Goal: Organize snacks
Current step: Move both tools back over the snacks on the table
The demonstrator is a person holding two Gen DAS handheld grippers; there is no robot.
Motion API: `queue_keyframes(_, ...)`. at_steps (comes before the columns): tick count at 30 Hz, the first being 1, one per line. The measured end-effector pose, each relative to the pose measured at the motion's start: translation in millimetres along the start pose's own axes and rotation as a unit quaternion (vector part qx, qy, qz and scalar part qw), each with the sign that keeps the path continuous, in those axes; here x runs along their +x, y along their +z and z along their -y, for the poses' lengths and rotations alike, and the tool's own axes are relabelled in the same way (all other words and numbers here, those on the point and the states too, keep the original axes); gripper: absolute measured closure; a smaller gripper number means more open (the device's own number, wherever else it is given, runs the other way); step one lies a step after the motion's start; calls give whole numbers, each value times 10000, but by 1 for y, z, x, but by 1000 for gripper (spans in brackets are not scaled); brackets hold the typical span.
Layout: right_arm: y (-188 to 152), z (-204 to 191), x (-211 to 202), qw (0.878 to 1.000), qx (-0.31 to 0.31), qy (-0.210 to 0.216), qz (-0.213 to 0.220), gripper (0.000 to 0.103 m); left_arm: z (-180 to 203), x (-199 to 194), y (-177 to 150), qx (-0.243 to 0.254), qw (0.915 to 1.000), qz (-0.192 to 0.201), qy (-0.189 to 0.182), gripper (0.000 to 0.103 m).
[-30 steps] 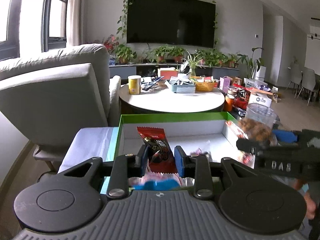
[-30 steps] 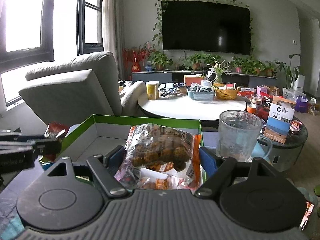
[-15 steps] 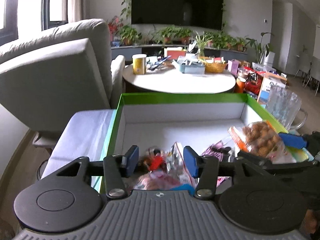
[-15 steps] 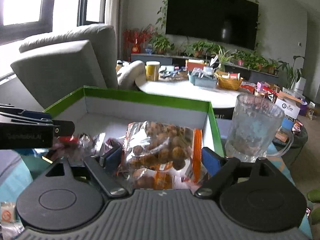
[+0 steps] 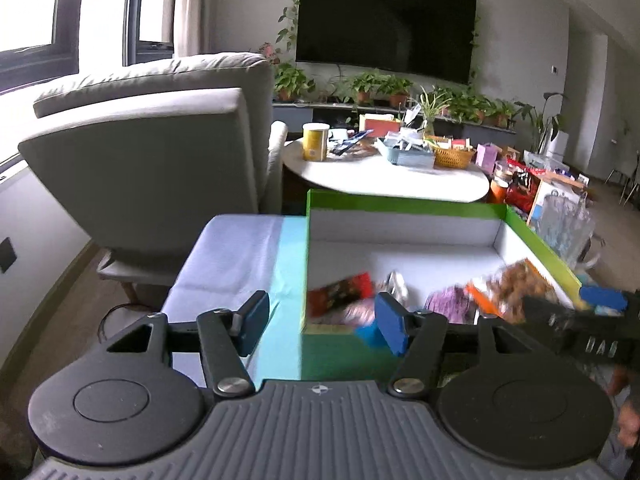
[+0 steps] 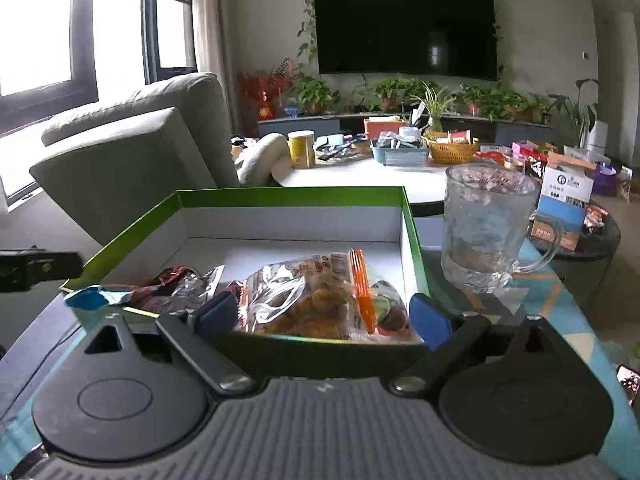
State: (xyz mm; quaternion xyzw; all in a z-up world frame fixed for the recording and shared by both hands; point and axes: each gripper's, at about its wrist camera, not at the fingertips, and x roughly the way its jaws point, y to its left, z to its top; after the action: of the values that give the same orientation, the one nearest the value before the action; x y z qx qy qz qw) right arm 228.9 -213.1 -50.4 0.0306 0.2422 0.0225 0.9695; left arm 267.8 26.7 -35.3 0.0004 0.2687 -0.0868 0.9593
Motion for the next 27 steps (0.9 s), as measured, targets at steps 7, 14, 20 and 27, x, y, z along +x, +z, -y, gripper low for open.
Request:
queue_keyframes(7,-8,0,-28,9998,-191,-15,-35,41,-7,-30,-38,63,9990,-429,-112,46)
queue_keyframes(14,-23,18,-45,9996,110,-155,-217,41,-5,-49,-67,129,9962,-816,-294,46)
queue_keyframes(20,-32,22,-62,9995,159,-111,-261,41,7,-64,-79,361,9950,-837,-408,46)
queue_keyframes(27,-42,25,-73,9991,184,-157,-346,41,31,-78,-83,436,9896,-1003,-936,46)
